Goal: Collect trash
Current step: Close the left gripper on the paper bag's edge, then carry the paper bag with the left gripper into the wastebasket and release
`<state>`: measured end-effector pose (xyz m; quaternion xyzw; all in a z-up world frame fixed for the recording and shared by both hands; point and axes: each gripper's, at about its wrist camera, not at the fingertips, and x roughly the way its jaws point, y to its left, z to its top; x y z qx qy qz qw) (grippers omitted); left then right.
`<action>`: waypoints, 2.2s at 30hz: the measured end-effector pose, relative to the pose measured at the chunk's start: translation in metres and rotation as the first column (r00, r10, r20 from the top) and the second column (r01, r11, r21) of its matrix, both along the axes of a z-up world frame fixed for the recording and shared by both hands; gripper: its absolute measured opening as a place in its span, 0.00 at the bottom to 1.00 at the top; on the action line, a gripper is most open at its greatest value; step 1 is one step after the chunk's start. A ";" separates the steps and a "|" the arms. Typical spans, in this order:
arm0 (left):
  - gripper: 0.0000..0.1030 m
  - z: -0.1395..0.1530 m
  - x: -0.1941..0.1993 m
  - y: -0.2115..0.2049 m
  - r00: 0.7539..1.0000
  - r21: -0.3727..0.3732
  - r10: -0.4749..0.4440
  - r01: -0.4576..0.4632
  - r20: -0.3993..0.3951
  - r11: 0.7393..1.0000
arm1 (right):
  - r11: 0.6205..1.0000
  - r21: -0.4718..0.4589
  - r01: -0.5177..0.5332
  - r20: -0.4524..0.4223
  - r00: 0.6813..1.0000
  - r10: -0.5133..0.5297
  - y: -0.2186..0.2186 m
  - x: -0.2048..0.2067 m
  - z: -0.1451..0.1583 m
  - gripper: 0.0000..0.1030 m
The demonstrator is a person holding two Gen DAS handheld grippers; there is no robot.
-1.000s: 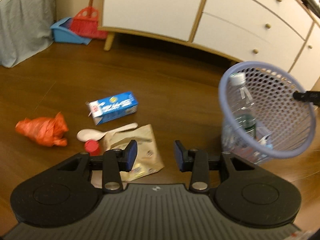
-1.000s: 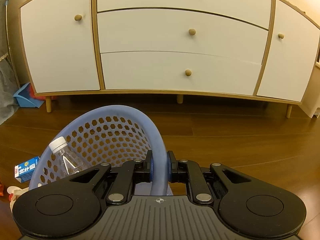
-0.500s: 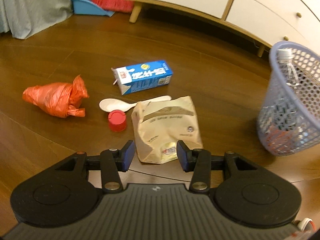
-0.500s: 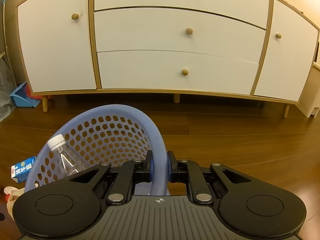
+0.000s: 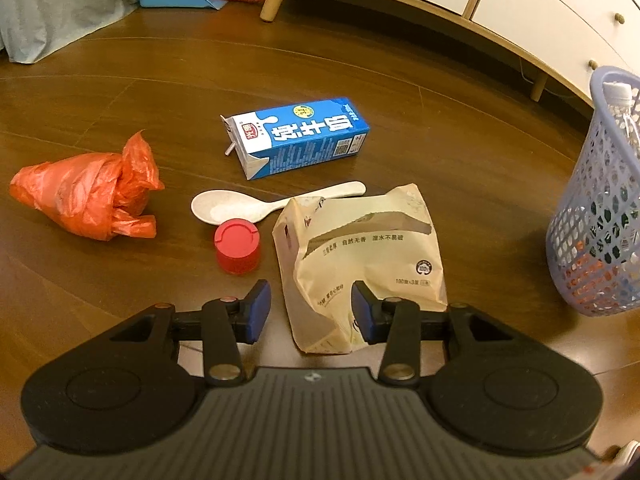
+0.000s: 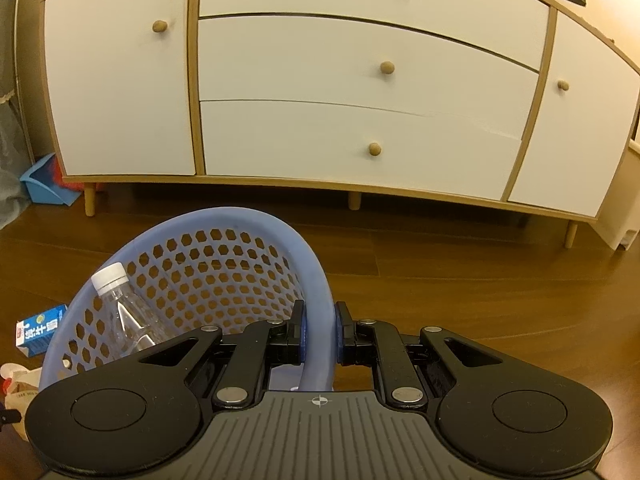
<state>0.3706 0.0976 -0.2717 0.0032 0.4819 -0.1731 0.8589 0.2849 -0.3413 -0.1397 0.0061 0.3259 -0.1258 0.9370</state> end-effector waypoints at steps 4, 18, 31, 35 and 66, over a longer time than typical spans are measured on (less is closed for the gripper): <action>0.33 -0.006 0.005 -0.001 1.000 -0.021 -0.005 0.005 -0.023 1.000 | 1.000 -0.009 -0.006 0.001 1.000 0.006 0.001 0.002 -0.001 0.10; 0.00 0.020 -0.012 0.019 0.999 -0.115 0.041 -0.038 0.017 0.993 | 1.000 -0.002 -0.012 0.002 1.000 0.012 0.000 0.004 -0.004 0.10; 0.00 0.092 -0.023 0.014 0.989 -0.202 0.061 -0.032 0.138 0.979 | 0.999 -0.015 -0.034 0.003 0.999 0.034 0.000 0.006 -0.004 0.10; 0.00 0.114 -0.026 -0.004 0.983 -0.224 0.033 0.008 0.180 0.975 | 0.999 -0.015 -0.036 0.002 0.999 0.036 0.000 0.007 -0.005 0.09; 0.20 0.148 -0.039 -0.122 0.969 -0.366 -0.176 0.228 0.171 0.902 | 0.999 -0.024 -0.045 0.003 0.999 0.045 0.000 0.008 -0.006 0.10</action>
